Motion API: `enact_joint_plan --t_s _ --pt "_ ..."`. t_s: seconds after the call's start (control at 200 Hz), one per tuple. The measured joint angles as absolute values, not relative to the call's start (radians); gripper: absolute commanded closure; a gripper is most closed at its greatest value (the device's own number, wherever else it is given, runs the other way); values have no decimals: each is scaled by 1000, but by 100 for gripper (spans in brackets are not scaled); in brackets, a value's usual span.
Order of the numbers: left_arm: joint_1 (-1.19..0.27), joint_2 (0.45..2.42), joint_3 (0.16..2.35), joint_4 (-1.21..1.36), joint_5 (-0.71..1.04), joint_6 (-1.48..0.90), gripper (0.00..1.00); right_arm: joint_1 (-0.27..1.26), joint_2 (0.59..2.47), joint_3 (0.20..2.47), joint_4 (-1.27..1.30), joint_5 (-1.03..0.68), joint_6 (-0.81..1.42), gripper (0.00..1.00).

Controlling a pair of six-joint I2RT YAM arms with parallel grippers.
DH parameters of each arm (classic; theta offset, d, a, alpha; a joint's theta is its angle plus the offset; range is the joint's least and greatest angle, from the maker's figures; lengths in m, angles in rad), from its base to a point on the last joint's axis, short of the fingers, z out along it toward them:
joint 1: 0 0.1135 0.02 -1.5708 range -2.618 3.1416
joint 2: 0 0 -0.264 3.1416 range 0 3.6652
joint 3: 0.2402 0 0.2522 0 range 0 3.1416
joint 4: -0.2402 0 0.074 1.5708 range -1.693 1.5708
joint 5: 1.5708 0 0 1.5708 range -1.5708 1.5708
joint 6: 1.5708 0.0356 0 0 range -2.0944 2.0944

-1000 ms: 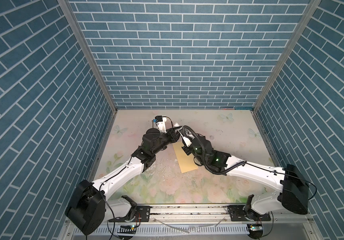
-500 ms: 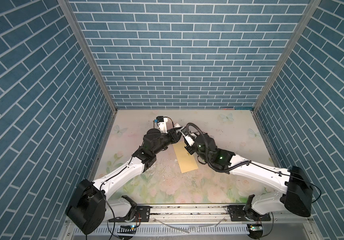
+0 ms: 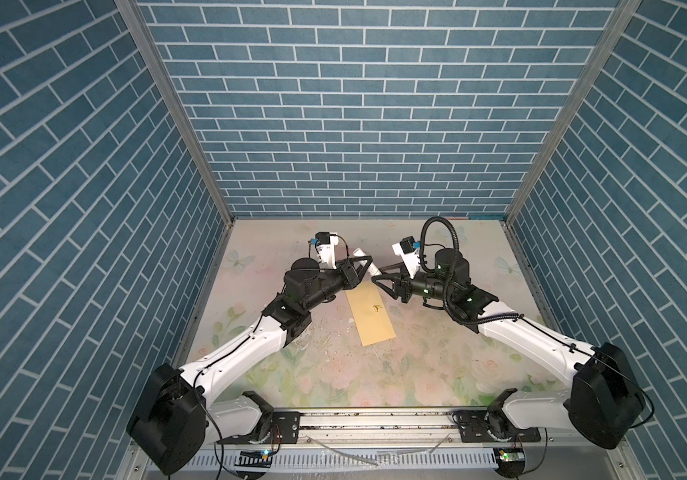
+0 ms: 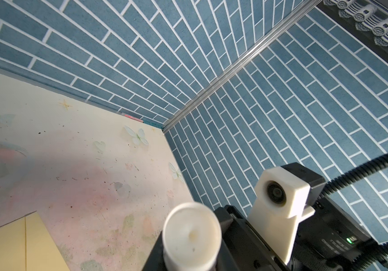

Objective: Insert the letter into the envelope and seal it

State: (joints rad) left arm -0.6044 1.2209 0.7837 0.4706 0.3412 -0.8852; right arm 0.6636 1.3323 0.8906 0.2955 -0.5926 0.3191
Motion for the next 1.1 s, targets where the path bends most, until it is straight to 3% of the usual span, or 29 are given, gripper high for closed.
enact_joint_plan --t_s 0.105,0.385,0.545,0.645,0.9,1.1 --pt "-604 1221 784 471 342 -885 100 660 1341 891 329 -636 355 65" --pt "-602 1217 784 467 345 -887 100 658 1355 891 351 -671 379 100" --pt "-602 1219 784 457 335 -886 100 676 1344 891 319 -591 357 100" --pt "-602 1227 784 446 334 -886 100 735 1316 897 244 -421 290 100" --pt "-597 1257 786 440 295 -885 100 963 1366 995 85 221 41 100" --pt "-593 1272 786 435 260 -881 100 1066 1469 1039 113 557 -115 100"
